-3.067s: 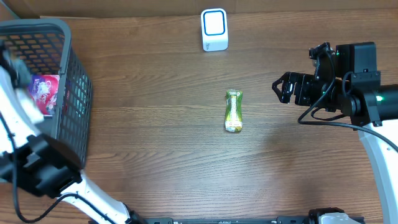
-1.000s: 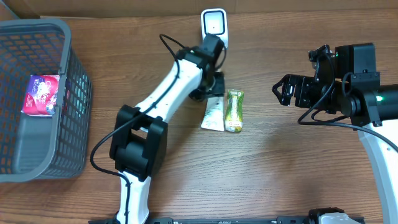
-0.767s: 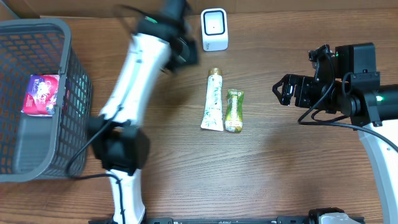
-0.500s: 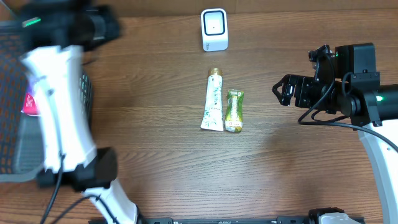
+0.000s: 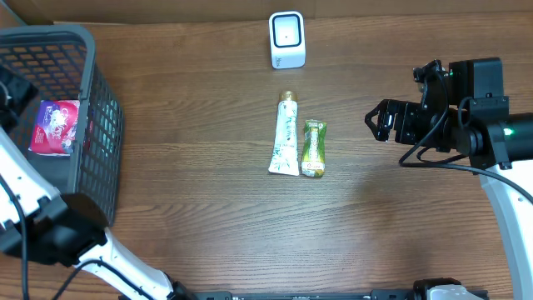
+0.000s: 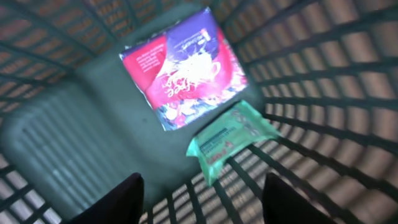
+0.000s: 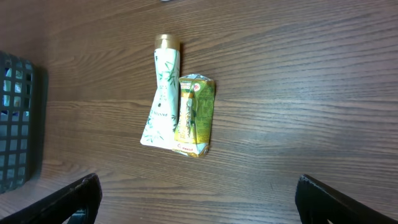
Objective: Scan the item barcode
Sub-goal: 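Move the left gripper into the basket and grasp the red-purple pouch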
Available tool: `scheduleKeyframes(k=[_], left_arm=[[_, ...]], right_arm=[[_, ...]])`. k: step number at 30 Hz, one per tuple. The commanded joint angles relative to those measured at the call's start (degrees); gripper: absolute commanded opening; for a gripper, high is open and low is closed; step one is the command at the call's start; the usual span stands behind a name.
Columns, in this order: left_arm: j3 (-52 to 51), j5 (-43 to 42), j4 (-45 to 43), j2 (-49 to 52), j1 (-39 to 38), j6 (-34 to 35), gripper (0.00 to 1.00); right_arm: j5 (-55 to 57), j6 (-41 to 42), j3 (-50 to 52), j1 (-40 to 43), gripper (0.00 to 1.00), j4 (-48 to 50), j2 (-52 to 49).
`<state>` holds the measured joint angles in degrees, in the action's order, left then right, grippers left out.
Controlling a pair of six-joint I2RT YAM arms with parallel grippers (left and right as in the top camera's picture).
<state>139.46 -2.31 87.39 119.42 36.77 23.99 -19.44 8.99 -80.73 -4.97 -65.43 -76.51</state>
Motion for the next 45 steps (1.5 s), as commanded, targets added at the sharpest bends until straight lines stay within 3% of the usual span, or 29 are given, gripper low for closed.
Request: scheduleKeyframes(k=[1, 10, 11, 12, 27, 35, 40, 45], left_arm=[[-2.25, 2.12, -1.81, 4.09, -0.74, 0.90, 0.56], [-2.43, 7.26, -2.84, 14.47, -0.79, 4.42, 0.70], [-2.45, 7.32, -2.89, 15.32, -0.79, 4.44, 0.78], [-2.45, 7.39, -2.84, 15.93, -0.79, 4.63, 0.79], [-4.66, 7.76, -3.54, 19.54, -0.85, 3.28, 0.81], [-3.54, -0.20, -1.46, 13.57, -0.83, 2.58, 0.80], [-3.54, 0.04, -0.04, 5.44, -0.90, 1.25, 0.79], [-3.61, 6.34, 3.21, -1.88, -2.12, 1.29, 0.75]], right_arm=[[0.24, 0.04, -0.98, -0.15, 1.00, 0.20, -0.09], [0.24, 0.04, -0.98, -0.15, 1.00, 0.15, -0.09], [0.24, 0.04, -0.98, -0.15, 1.00, 0.15, -0.09], [0.24, 0.04, -0.98, -0.15, 1.00, 0.15, -0.09], [0.24, 0.07, -0.98, -0.15, 1.00, 0.20, -0.09], [0.24, 0.28, -0.98, -0.15, 1.00, 0.15, -0.09], [0.24, 0.28, -0.98, -0.15, 1.00, 0.15, -0.09], [0.22, 0.28, -0.98, -0.15, 1.00, 0.13, -0.09]])
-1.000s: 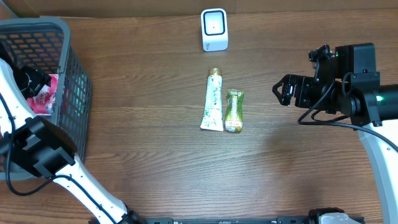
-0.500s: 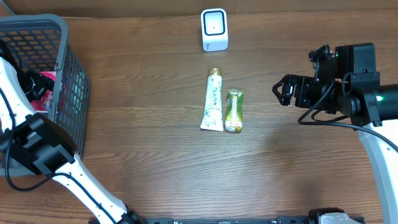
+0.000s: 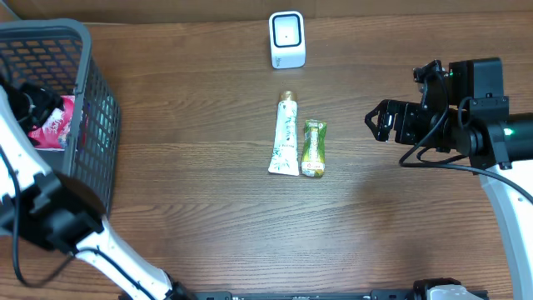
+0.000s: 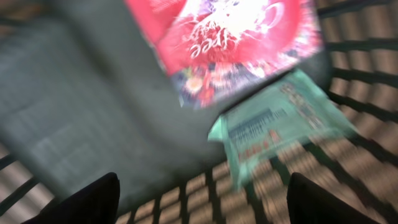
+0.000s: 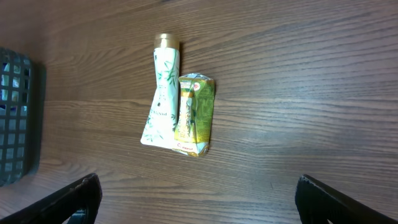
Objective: Scan the item barcode
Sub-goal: 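Move the left gripper into the basket and grasp the red-purple pouch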
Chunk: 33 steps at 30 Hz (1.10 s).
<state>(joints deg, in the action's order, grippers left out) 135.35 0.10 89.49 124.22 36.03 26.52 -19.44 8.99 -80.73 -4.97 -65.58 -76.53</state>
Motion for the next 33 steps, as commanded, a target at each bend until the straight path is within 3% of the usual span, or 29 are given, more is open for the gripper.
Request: scheduleKeyframes(k=[1, 10, 18, 22, 23, 24, 28, 33], left_arm=[[0.46, 5.14, 1.68, -7.82, -1.88, -1.25, 0.74], [-8.31, 9.62, -2.75, -17.59, -6.23, -1.22, 0.66], [-32.44, 10.60, -20.44, -32.98, -6.38, -0.81, 0.63], [-45.42, 11.06, -33.55, -40.61, -6.27, -3.19, 0.71], [-48.00, 11.02, -36.76, -41.53, -5.97, -3.39, 0.75], [-49.75, 10.82, -39.32, -41.75, -5.53, -3.15, 0.85], [-52.30, 4.31, -44.96, -38.84, -1.51, -1.99, 1.00], [-52.30, 0.22, -48.17, -31.43, 3.65, -0.31, 0.99]], right_arm=[[0.22, 0.28, -0.98, -0.15, 1.00, 0.28, -0.07], [0.24, 0.26, -0.98, -0.15, 1.00, 0.20, -0.07], [0.24, 0.24, -0.98, -0.15, 1.00, -0.37, -0.07], [0.24, 0.24, -0.98, -0.15, 1.00, -0.37, -0.07], [0.24, 0.24, -0.98, -0.15, 1.00, -0.37, -0.07], [0.24, 0.24, -0.98, -0.15, 1.00, -0.37, -0.07], [0.24, 0.26, -0.98, -0.15, 1.00, -0.59, -0.07], [0.22, 0.26, -0.98, -0.15, 1.00, -1.01, -0.07]])
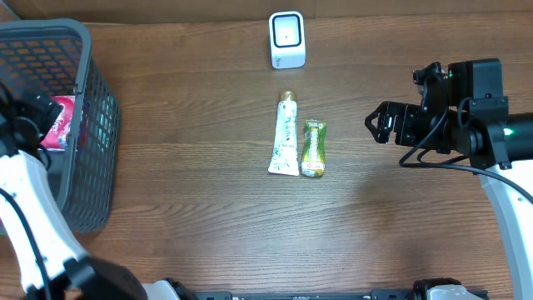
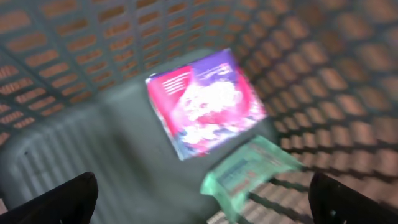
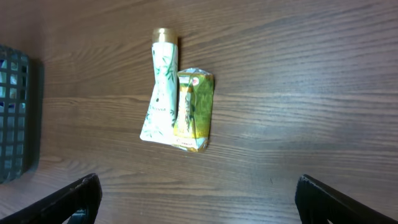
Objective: Scan the item barcode
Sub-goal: 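Move the left gripper into the basket and grasp the red-purple pouch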
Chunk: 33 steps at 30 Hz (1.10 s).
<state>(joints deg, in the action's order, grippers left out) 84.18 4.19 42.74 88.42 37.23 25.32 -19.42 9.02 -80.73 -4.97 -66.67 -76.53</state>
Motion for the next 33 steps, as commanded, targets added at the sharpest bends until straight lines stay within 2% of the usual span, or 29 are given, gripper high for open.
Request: scheduleKeyframes(k=[1, 9, 19, 27, 29, 31, 32, 33], left_arm=[[-1.14, -3.82, -2.27, 6.08, 2.75, 0.87, 1.00], [-0.85, -5.33, -5.79, 16.65, 2.78, 1.75, 1.00], [7.28, -5.25, -2.49, 26.88, 2.49, 2.56, 1.00], [7.91, -3.63, -4.28, 34.07, 2.12, 2.43, 0.99], [7.89, -3.65, -4.44, 34.51, 2.08, 1.53, 0.94], [7.91, -3.63, -4.48, 34.53, 2.05, 1.49, 0.81], [7.91, -3.63, -4.68, 34.51, 2.05, 1.49, 0.66], [7.91, -3.63, -4.87, 34.51, 2.08, 1.46, 0.45]], right_arm=[[0.20, 0.24, -0.98, -0.15, 1.00, 0.11, -0.07], [-0.09, 1.75, -0.98, -0.15, 1.00, 0.11, -0.07], [-0.42, 3.06, -0.98, -0.15, 1.00, 0.09, -0.07], [-0.39, 3.06, -0.98, -0.15, 1.00, -0.81, -0.07], [-0.44, 3.26, -0.98, -0.15, 1.00, -0.81, -0.07], [-0.44, 3.26, -0.98, -0.15, 1.00, -0.81, -0.07], [-0.44, 3.26, -0.98, -0.15, 1.00, -0.81, -0.07], [-0.44, 3.28, -0.98, -0.15, 1.00, -0.81, -0.07]])
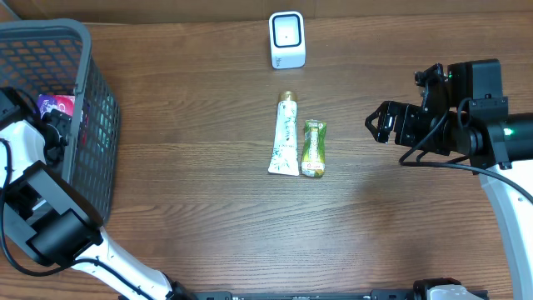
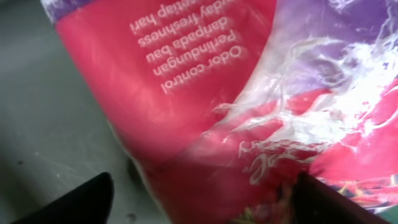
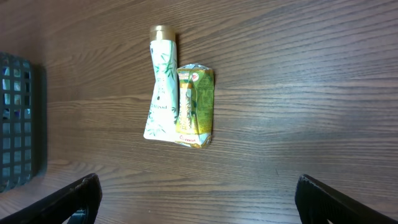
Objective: Scan the item barcode
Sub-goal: 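Move the left gripper into the basket and grasp the red-purple pouch, then place the red-purple pouch left of the white tube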
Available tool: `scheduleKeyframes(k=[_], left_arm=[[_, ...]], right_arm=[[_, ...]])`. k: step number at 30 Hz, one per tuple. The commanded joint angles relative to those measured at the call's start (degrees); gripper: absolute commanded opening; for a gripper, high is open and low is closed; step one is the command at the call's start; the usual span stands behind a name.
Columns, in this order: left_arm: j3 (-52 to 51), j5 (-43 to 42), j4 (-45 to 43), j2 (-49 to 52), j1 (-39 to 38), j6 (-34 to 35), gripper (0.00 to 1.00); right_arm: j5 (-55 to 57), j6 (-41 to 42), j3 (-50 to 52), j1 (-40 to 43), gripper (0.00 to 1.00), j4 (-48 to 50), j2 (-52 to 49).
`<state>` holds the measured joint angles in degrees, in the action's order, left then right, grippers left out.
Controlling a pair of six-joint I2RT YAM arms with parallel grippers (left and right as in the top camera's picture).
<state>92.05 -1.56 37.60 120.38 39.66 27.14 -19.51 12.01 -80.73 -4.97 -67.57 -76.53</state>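
Observation:
A red and purple plastic package (image 2: 236, 93) fills the left wrist view, lying on the grey floor of the basket (image 2: 37, 124). My left gripper (image 2: 199, 208) is open right over it, with a fingertip on either side. In the overhead view the left gripper (image 1: 52, 125) is down inside the dark mesh basket (image 1: 50, 33), and a corner of the package (image 1: 52, 103) shows. The white barcode scanner (image 1: 287, 39) stands at the table's far edge. My right gripper (image 1: 379, 123) hangs open above the table at the right, holding nothing.
A white tube with a gold cap (image 1: 286, 133) and a green packet (image 1: 313, 148) lie side by side mid-table; both appear in the right wrist view, tube (image 3: 160, 87) and packet (image 3: 194, 107). The basket wall (image 3: 18, 118) shows at its left edge.
My left gripper was well above the package, with a teal pack also in view. Now it is down close on the red package, which fills the view. The right arm has barely moved.
My open left gripper first hung over the basket, with the red package and a teal pack below. Then it was closer to them, then further back. Now it is low over the red package. The right gripper, tube and packet stayed in place.

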Motion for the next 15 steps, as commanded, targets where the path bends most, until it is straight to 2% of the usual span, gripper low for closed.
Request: scheduleKeyframes(k=[1, 2, 9, 15], left_arm=[[0.04, 2.12, 0.22, 2.56, -0.35, -0.33, 0.22], [0.04, 2.10, 0.26, 2.56, -0.35, -0.33, 0.04], [0.26, -1.36, 2.93, 0.87, -0.35, -0.85, 0.04], [4.33, -4.46, 10.19, -6.86, -0.31, -4.46, 0.04]], right_arm=[[-0.35, 0.28, -0.98, -0.15, 1.00, 0.09, -0.07], [-0.35, 0.28, -0.98, -0.15, 1.00, 0.09, -0.07], [-0.33, 0.28, -0.98, -0.15, 1.00, 0.11, -0.07], [-0.31, 0.28, -0.98, -0.15, 1.00, 0.13, -0.07]])
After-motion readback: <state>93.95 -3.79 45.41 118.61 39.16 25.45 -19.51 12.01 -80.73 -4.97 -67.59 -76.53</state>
